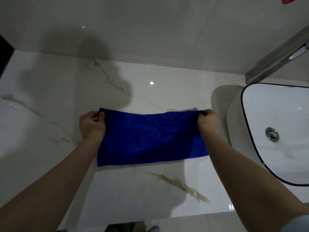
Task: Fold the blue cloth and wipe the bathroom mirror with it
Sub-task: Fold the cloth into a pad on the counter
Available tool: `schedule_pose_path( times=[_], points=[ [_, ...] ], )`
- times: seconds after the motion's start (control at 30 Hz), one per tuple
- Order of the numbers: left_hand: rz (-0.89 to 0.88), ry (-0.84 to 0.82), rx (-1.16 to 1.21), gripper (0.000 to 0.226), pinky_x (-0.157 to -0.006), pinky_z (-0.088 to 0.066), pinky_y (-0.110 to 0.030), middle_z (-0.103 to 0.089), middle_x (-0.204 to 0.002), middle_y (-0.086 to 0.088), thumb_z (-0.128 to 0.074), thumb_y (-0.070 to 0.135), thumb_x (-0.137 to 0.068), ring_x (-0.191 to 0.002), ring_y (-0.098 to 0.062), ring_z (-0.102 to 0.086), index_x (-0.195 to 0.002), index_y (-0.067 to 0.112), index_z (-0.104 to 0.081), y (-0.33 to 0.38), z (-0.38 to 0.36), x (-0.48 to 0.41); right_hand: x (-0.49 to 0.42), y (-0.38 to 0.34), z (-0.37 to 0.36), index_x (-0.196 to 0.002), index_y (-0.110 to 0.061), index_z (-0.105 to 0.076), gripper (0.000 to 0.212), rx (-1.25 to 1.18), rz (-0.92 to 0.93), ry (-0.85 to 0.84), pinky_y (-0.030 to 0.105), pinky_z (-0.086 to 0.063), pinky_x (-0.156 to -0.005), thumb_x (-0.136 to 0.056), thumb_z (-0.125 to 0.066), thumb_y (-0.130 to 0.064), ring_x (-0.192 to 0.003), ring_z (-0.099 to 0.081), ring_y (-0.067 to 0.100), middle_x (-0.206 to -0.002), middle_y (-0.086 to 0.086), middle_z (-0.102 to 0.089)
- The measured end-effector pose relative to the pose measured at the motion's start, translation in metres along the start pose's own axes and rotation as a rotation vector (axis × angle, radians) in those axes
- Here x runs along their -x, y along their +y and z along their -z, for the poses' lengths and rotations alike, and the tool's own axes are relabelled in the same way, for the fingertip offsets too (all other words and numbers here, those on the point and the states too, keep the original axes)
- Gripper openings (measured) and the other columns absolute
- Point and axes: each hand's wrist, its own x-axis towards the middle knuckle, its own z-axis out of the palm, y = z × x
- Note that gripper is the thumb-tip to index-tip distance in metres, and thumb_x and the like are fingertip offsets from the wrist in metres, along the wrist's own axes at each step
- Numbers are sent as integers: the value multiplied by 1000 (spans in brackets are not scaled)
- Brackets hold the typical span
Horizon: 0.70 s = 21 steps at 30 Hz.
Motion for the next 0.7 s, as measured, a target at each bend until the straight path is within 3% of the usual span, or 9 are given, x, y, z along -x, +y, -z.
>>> schedule_pose_path(
  times=[0.1, 0.23, 0.4, 0.5, 0.57, 0.7],
  points=[
    [-49, -27, -98, 26, -66, -38, -27, -63, -95, -19, -48, 21, -95, -77, -22, -51, -94, -1, -62, -3, -4, -3, -5, -1, -6, -115, 0, -54, 29, 37, -23, -78, 29, -38, -74, -95, -39, -12, -101, -54, 32, -115, 17, -58],
    [-22, -124, -225, 24, -63, -35, -26, -56, -85, -11, -45, 25, -96, -77, -21, -47, -96, 4, -56, -2, -7, -5, -12, -5, -13, -114, 0, -56, 27, 116, -38, -163, 28, -38, -73, -93, -45, -14, -101, -56, 32, -115, 17, -60],
    [104, -176, -331, 35, -46, -26, -22, -42, -59, -2, -44, 19, -94, -56, -19, -42, -60, 13, -41, -2, -9, -17, -15, -9, -17, -116, -3, -58, 30, 168, -70, -178, 32, -43, -78, -89, -48, -14, -94, -55, 31, -124, 20, -52],
    [175, -187, -369, 37, -48, -27, -21, -42, -58, -4, -44, 14, -92, -51, -16, -37, -56, 15, -38, -1, -10, -21, -17, -7, -19, -110, -3, -61, 27, 139, -84, -170, 29, -43, -71, -87, -49, -10, -81, -51, 26, -113, 18, -58],
    [225, -205, -342, 34, -49, -29, -21, -43, -60, -4, -45, 16, -91, -53, -16, -38, -58, 15, -40, -1, -11, -20, -18, -6, -19, -109, -4, -62, 26, 105, -93, -174, 30, -46, -73, -86, -49, -7, -84, -54, 26, -98, 14, -60],
    [281, -194, -233, 30, -54, -35, -22, -45, -62, -3, -50, 19, -90, -56, -16, -41, -61, 15, -43, -5, -10, -22, -16, -4, -17, -115, -12, -60, 30, 53, -100, -135, 33, -48, -84, -87, -50, -11, -97, -57, 29, -110, 12, -63]
  ],
)
